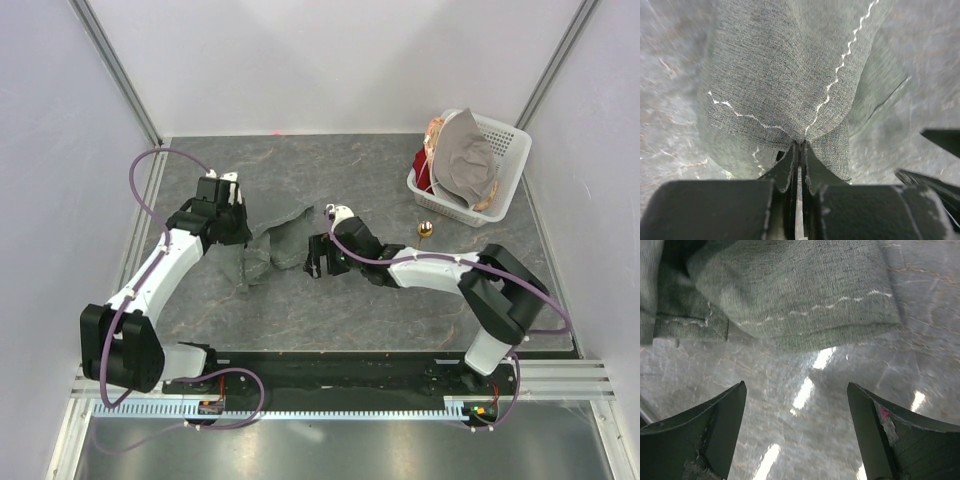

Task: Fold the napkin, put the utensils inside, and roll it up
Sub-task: Flatten the napkin out

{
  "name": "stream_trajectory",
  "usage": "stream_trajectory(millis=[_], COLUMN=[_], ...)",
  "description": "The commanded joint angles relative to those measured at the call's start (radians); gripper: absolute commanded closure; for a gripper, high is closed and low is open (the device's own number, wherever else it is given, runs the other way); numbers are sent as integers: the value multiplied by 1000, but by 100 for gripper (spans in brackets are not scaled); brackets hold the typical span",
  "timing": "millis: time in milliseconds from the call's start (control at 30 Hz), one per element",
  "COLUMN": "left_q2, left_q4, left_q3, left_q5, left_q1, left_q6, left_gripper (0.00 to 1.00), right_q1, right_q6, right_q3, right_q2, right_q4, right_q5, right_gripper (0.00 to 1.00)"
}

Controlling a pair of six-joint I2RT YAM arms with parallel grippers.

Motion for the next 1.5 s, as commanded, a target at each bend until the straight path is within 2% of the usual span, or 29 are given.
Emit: stream_trajectory(millis=[0, 567, 667, 733, 767, 1067, 1400, 1467], left_q2=[15, 124, 132, 127, 115, 8, -14, -20], left_q4=[-9, -6, -6, -3, 0, 25, 25, 28], left_q3=[-17, -32, -37, -37, -35, 70, 89, 96], left_q5=[93, 142, 141, 139, 136, 121, 176, 184], left_q1=[26, 52, 52, 52, 52, 83, 119, 127], left_q6=[69, 90, 90, 89, 86, 49, 38, 32], left_gripper=[93, 74, 80, 96, 98, 98, 98, 98], right_q1=[4, 10, 19, 27, 38, 99, 112, 110], right_q6=[29, 24, 24, 24, 24, 68, 90, 90], right_q3=[91, 115, 125, 135, 140, 192, 396, 430], right_q2=[74, 117, 131, 139, 142, 183, 341, 384], right_q4=[-1, -41, -43, -43, -43, 74, 91, 92], right_q5=[16, 8, 4, -4, -6, -82, -154, -180], right_gripper=[10, 9, 9, 9, 10, 10, 10, 13])
